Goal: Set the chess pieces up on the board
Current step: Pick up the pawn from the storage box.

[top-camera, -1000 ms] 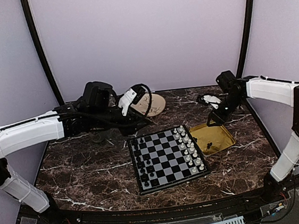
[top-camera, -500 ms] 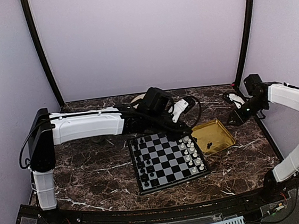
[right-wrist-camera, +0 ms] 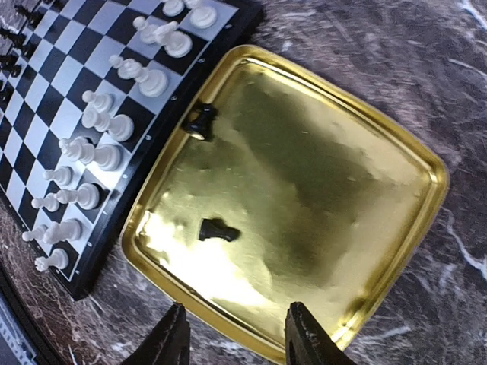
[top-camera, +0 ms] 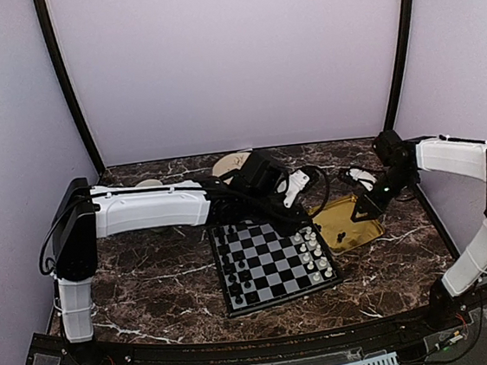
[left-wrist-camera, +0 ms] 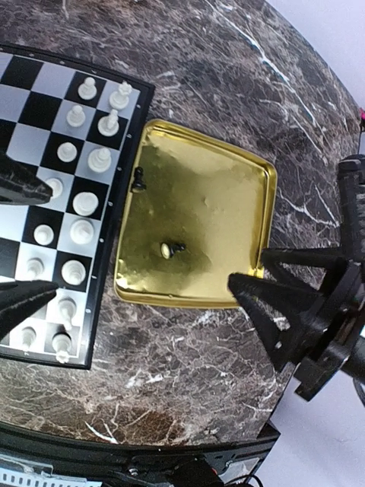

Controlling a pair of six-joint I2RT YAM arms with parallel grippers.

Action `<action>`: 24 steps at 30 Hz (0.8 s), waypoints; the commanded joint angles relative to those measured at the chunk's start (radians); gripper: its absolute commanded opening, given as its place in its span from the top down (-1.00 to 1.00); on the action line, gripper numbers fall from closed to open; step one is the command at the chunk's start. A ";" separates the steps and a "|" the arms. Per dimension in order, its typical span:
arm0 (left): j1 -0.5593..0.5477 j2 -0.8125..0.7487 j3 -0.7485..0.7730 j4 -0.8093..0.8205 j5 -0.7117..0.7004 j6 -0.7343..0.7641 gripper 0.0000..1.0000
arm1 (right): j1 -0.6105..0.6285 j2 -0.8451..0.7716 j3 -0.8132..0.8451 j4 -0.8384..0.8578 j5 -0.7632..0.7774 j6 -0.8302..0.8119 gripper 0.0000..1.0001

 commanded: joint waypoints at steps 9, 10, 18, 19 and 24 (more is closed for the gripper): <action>0.001 -0.351 -0.320 0.018 -0.213 -0.005 0.27 | 0.184 0.237 0.091 -0.041 0.066 0.074 0.18; 0.001 -0.364 -0.340 0.023 -0.221 -0.009 0.27 | 0.189 0.247 0.096 -0.041 0.074 0.078 0.17; 0.001 -0.389 -0.403 0.053 -0.229 -0.024 0.27 | 0.213 0.304 0.136 -0.033 0.157 0.108 0.24; 0.001 -0.387 -0.403 0.055 -0.226 -0.024 0.27 | 0.215 0.310 0.141 -0.031 0.167 0.112 0.24; 0.001 -0.384 -0.406 0.064 -0.218 -0.024 0.27 | 0.220 0.325 0.153 -0.021 0.210 0.125 0.26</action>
